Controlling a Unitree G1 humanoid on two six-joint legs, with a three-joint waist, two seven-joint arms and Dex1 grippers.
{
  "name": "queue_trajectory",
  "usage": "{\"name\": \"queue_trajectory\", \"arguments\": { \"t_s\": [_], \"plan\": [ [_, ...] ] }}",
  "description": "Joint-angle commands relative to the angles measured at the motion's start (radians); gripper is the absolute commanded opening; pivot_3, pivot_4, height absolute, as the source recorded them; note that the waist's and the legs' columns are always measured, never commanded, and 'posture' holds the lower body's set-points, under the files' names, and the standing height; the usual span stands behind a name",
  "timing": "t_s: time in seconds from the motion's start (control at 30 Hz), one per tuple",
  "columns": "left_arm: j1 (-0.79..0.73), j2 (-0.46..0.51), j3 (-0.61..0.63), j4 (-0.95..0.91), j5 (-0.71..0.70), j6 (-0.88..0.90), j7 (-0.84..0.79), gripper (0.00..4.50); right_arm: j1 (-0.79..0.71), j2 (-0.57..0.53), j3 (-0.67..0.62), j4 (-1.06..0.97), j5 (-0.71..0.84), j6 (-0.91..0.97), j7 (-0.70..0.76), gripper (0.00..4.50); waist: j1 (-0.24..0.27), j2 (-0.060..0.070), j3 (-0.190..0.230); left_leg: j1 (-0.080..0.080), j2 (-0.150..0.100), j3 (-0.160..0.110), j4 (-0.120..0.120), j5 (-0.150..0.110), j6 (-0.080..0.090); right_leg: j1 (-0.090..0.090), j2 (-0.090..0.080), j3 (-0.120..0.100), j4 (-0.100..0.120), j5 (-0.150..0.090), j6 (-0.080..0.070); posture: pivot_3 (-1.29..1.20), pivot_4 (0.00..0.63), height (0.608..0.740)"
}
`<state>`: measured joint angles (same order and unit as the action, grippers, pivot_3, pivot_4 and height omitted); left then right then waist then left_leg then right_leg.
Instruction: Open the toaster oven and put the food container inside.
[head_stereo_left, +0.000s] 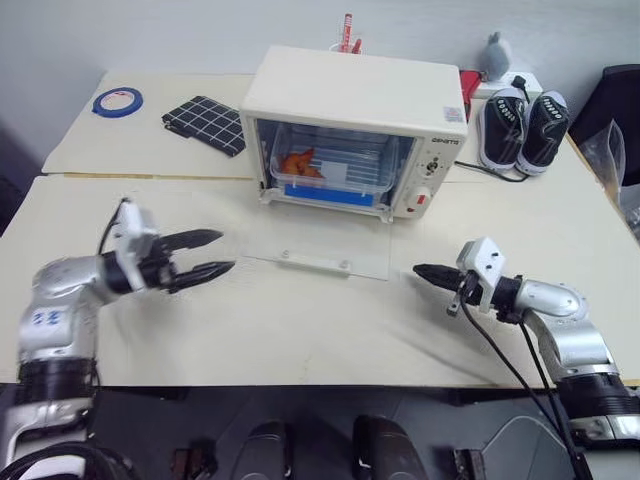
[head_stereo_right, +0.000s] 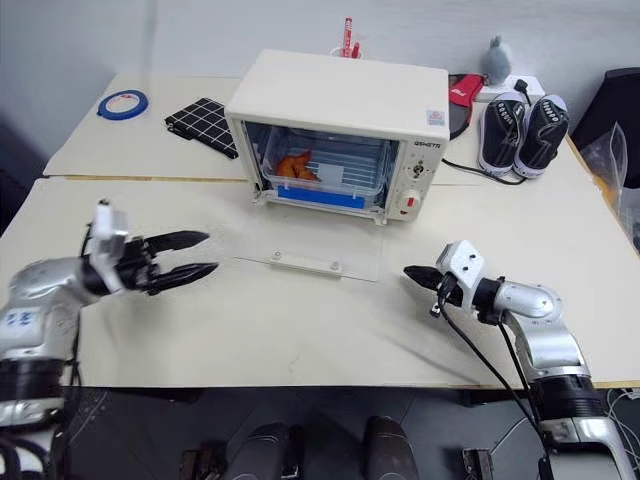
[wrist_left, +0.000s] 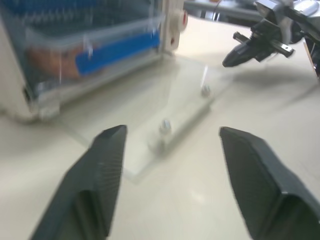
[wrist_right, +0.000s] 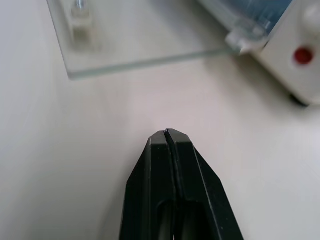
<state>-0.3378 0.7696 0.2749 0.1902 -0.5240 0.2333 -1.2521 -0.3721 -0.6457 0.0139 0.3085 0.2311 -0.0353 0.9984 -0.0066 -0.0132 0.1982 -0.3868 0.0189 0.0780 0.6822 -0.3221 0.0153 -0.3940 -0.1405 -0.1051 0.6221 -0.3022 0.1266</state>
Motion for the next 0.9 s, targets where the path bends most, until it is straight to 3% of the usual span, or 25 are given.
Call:
{"name": "queue_trajectory", "arguments": {
  "t_s": [0.03,0.17,0.3,0.5,0.6,0.8,0.9],
  "plan": [
    [0.030,0.020,0.049,-0.054,-0.031,-0.018,-0.012,4.48,-0.068,0.065,0.012,0.098,-0.005,-0.089,0.023,0.00,0.000,0.000,0.000,0.000,0.000,0.000,0.000,0.000,0.000,0.000,0.000,0.000,0.000,0.000,0.000,0.00,0.150,0.740],
    [0.054,-0.016,0.075,-0.088,-0.052,0.005,0.051,4.48,-0.133,0.168,0.001,0.240,0.003,-0.218,0.033,0.00,0.002,0.000,0.000,0.000,0.000,-0.001,0.000,0.000,0.000,0.000,0.000,0.000,0.000,0.000,0.000,0.00,0.150,0.740],
    [0.088,-0.035,0.084,-0.137,-0.075,0.027,0.078,4.48,-0.157,0.238,-0.029,0.246,0.058,-0.302,0.060,0.00,-0.006,0.000,0.000,0.000,0.000,-0.001,0.000,0.000,0.000,0.000,0.000,0.000,0.000,0.000,0.000,0.00,0.150,0.740],
    [0.081,-0.049,0.113,-0.139,-0.091,0.033,0.131,4.48,-0.160,0.262,-0.074,0.101,0.167,-0.234,0.079,0.00,-0.015,0.001,0.000,0.000,0.000,-0.001,0.000,0.000,0.000,0.000,0.000,-0.001,0.000,0.000,0.000,0.00,0.150,0.740],
    [0.055,-0.052,0.134,-0.127,-0.100,0.009,0.141,4.48,-0.238,0.275,-0.115,0.037,0.237,-0.160,0.029,0.00,-0.020,0.001,0.001,0.000,0.000,-0.002,0.000,0.000,0.000,0.000,0.000,-0.001,0.000,0.000,0.000,0.00,0.150,0.740],
    [0.034,-0.071,0.126,-0.131,-0.101,-0.014,0.146,4.48,-0.380,0.305,-0.159,0.128,0.260,-0.126,-0.002,0.00,-0.022,0.001,0.001,0.000,0.001,-0.002,-0.001,-0.001,-0.001,0.000,0.000,-0.001,0.001,0.000,0.000,0.00,0.150,0.740],
    [0.053,-0.074,0.113,-0.148,-0.060,-0.057,0.156,4.48,-0.368,0.275,-0.167,0.072,0.298,-0.030,0.030,0.00,-0.020,0.001,0.001,-0.001,0.000,-0.002,-0.001,-0.001,-0.001,0.000,0.000,-0.001,0.001,0.000,0.000,0.00,0.150,0.740]
  ]
}}
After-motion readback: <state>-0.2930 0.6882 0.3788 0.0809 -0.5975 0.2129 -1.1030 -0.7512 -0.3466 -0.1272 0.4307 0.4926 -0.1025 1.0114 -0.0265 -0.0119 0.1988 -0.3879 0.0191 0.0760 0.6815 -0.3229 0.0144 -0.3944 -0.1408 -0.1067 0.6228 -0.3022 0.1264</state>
